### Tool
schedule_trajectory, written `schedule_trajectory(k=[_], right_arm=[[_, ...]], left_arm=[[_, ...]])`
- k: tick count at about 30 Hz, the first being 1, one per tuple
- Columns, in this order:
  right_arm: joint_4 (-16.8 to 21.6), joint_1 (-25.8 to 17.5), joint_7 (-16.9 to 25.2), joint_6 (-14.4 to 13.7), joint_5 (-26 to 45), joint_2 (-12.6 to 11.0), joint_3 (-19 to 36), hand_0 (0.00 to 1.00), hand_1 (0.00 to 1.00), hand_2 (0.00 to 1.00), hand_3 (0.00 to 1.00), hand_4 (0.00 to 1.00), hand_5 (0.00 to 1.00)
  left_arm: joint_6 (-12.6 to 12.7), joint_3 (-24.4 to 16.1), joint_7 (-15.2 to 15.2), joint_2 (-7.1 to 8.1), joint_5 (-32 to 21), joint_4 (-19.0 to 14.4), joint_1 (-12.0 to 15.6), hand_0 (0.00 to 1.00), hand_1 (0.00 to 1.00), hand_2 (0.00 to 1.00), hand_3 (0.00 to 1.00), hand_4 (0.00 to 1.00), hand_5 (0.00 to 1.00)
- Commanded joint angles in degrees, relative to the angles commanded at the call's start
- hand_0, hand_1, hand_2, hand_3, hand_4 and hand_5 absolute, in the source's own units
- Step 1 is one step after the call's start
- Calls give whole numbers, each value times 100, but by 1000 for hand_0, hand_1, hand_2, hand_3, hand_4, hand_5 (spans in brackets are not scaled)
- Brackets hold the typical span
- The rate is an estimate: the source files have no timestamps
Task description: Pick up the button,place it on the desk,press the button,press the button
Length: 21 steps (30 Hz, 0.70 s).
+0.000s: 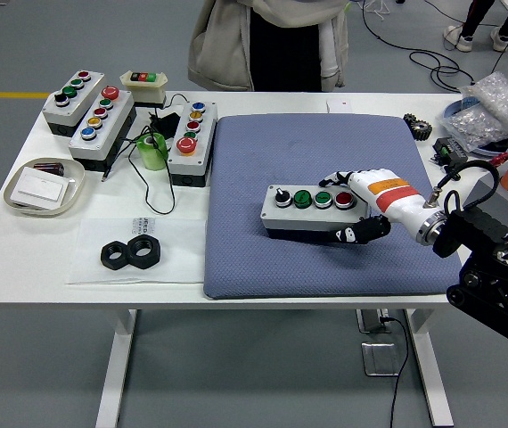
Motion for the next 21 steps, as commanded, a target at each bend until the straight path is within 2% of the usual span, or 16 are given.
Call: schedule_trajectory(k=[4,5,10,11,16,17,21], right_arm=[[-272,54,-28,220,-193,59,4,445,458,504,703,817,135],[-330,62,-46,247,-236,70,19,468,483,536,759,815,128],[-418,70,-90,294,-321,67,129,468,483,536,759,815,128],[-419,72,-85,314,-328,62,145,530,527,583,855,845,136],[-402,62,-82,456,-492,42,306,530,527,583,855,845,136],[-400,60,-81,464,-506,41,321,735,665,710,985,923,134],[-377,50,-62,522,-552,26,452,735,665,710,985,923,134]], left_arm=[[3,8,0,-1,-14,-1,-9,682,644,738,782,687,998],[4,9,-1,-1,-17,0,-13,683,645,738,781,684,998],[5,11,-4,-3,-32,-1,-18,683,645,738,781,684,998],[5,10,-5,-3,-33,-1,-19,683,645,738,782,684,998],[5,1,-1,-6,-35,0,-24,683,645,738,782,684,998],[5,-1,-1,-7,-35,0,-24,683,645,739,784,684,998],[7,13,-6,-4,-59,0,-33,683,645,739,784,684,998]])
